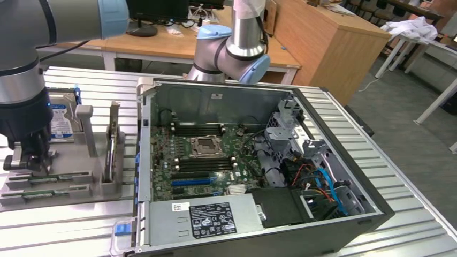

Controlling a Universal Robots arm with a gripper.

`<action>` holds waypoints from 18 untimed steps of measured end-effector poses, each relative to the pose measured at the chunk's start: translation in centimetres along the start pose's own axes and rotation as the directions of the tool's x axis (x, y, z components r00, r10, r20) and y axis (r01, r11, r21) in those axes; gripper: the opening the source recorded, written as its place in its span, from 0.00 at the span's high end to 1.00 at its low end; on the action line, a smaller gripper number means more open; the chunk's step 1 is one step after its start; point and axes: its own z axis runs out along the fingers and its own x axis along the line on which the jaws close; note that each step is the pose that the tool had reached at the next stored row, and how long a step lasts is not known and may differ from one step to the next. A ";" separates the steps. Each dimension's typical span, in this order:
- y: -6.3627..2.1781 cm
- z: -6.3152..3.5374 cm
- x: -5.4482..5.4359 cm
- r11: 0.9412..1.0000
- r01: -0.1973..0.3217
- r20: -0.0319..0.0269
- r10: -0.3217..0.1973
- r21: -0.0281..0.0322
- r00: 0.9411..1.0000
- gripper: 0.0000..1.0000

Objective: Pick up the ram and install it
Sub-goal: 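Pick up the ram and move it above insertion slot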

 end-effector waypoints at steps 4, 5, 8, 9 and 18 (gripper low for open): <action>0.01 0.00 0.1 1.000 0.000 0.000 0.000 0.000 1.000 0.70; 0.01 0.00 0.1 1.000 0.000 0.000 0.000 0.000 1.000 0.70; 0.00 0.07 0.1 1.000 0.000 0.000 0.000 0.000 1.000 0.70; 0.00 0.16 0.1 1.000 0.000 0.000 0.000 0.000 1.000 0.70; -0.03 1.08 0.3 1.000 0.000 0.000 0.000 0.000 1.000 0.70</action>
